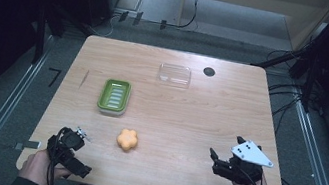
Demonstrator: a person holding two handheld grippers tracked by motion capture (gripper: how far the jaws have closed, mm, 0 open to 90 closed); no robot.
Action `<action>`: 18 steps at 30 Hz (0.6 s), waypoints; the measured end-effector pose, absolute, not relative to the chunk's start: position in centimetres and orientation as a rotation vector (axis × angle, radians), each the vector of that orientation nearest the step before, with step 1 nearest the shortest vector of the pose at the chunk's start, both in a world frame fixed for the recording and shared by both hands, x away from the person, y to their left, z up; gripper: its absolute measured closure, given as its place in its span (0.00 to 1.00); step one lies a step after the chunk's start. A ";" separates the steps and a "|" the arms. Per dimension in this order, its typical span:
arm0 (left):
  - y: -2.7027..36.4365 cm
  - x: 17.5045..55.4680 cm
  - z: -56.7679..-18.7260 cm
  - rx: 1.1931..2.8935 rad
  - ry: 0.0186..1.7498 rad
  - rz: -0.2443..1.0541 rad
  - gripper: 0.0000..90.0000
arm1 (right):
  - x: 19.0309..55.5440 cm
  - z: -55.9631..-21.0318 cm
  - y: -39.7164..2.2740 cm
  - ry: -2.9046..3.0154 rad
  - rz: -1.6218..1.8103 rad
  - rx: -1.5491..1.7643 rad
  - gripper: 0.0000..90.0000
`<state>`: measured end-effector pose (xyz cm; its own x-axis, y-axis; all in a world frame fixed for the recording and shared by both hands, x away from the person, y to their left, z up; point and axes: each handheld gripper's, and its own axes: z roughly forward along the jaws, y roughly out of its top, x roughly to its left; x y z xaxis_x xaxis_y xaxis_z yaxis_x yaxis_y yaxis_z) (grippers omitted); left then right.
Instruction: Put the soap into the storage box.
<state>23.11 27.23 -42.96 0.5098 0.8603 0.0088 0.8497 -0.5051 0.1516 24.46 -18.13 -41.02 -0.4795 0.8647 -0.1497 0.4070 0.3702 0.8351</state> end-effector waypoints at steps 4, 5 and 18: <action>27.2 23.2 -42.9 2.612 1.488 0.126 0.00 | 24.5 -41.1 -18.1 2.048 1.009 1.091 0.15; 27.1 23.2 -42.9 2.614 1.491 0.128 0.00 | 24.6 -41.1 -18.2 2.048 1.011 1.090 0.15; 26.9 23.2 -43.2 2.598 1.465 0.120 0.00 | 24.6 -40.9 -17.8 2.054 1.009 1.075 0.15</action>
